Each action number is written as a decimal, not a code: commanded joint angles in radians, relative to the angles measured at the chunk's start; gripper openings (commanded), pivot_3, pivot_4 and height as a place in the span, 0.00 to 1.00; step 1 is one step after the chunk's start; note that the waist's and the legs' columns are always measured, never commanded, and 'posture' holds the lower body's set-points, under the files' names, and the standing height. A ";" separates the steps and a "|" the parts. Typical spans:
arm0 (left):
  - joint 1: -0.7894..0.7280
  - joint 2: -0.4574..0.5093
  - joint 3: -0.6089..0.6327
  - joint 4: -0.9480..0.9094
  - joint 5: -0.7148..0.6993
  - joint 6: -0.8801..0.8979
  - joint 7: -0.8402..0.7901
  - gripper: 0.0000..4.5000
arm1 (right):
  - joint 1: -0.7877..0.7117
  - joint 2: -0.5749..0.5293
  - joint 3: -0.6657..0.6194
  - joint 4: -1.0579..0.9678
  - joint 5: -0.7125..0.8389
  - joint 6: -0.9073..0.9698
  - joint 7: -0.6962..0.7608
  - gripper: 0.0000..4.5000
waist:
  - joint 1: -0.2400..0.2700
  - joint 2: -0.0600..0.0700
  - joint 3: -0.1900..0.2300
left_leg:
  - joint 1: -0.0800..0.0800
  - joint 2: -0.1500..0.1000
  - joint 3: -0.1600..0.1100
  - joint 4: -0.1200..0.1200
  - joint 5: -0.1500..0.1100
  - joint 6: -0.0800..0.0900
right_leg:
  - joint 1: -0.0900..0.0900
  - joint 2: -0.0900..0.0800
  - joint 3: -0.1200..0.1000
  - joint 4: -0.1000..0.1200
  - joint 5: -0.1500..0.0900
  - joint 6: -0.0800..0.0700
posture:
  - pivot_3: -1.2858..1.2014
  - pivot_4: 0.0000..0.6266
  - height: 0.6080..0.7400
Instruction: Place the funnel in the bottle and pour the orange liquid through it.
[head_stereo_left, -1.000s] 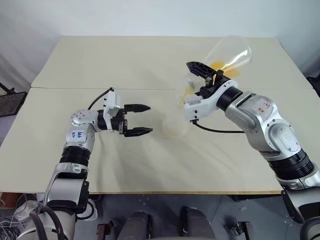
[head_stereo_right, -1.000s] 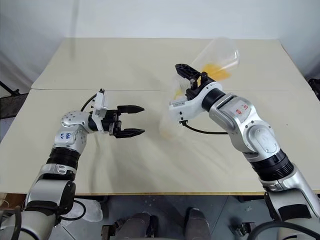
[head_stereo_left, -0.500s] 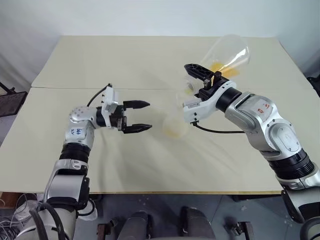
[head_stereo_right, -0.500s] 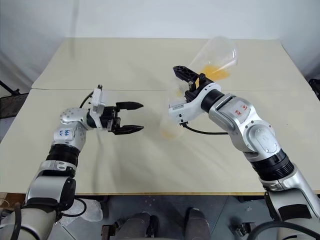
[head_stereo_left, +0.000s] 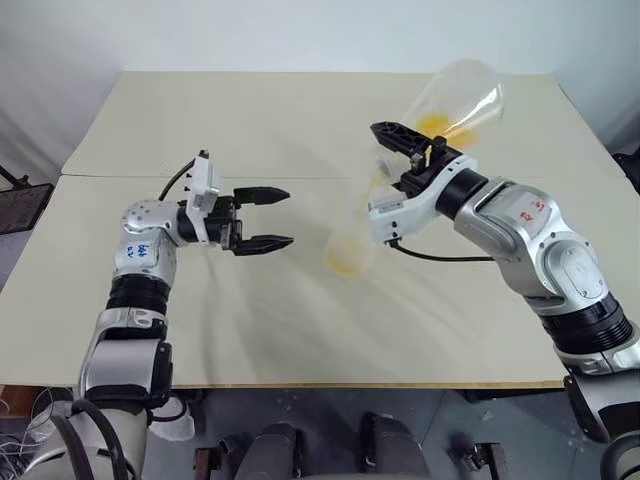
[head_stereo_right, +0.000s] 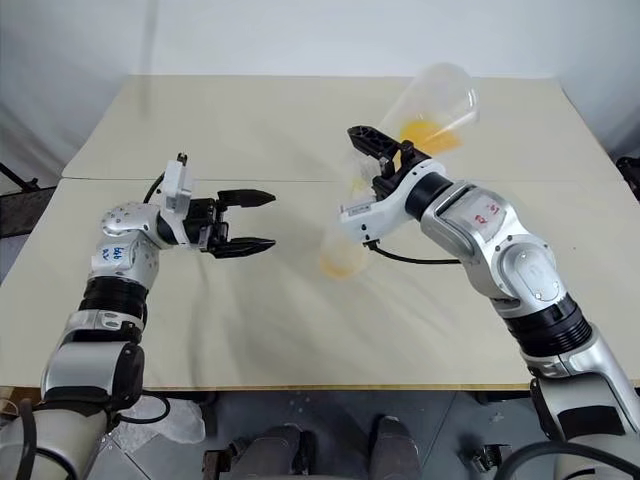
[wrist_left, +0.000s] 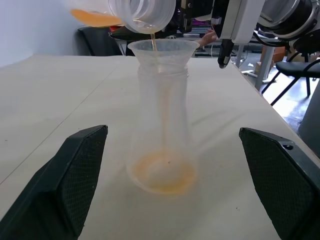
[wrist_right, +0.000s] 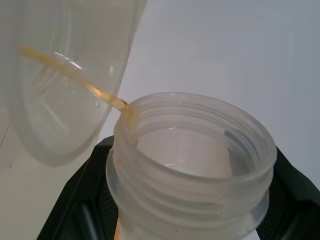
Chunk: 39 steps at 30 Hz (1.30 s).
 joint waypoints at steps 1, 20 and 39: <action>-0.034 0.017 0.026 -0.007 -0.019 0.004 -0.013 1.00 | -0.027 -0.013 -0.045 -0.019 -0.009 -0.011 -0.009 0.63 | 0.000 0.000 0.000 | 0.000 0.000 0.000 0.000 0.000 0.000 | 0.000 0.000 0.000 0.000 0.000 0.000 | 0.52 0.24 1.00; -0.047 0.023 0.038 0.002 -0.015 0.008 -0.037 1.00 | -0.042 -0.014 -0.048 0.006 -0.026 -0.053 -0.017 0.63 | -0.001 0.000 0.000 | 0.000 0.000 0.000 0.000 0.000 0.000 | 0.000 0.000 0.000 0.000 0.000 0.000 | 0.52 0.24 1.00; -0.051 0.033 0.042 -0.001 -0.022 0.024 -0.039 1.00 | -0.059 -0.012 -0.046 0.026 -0.032 -0.097 -0.023 0.63 | -0.001 0.000 0.000 | 0.000 0.000 0.000 0.000 0.000 0.000 | 0.000 0.000 0.000 0.000 0.000 0.000 | 0.52 0.24 1.00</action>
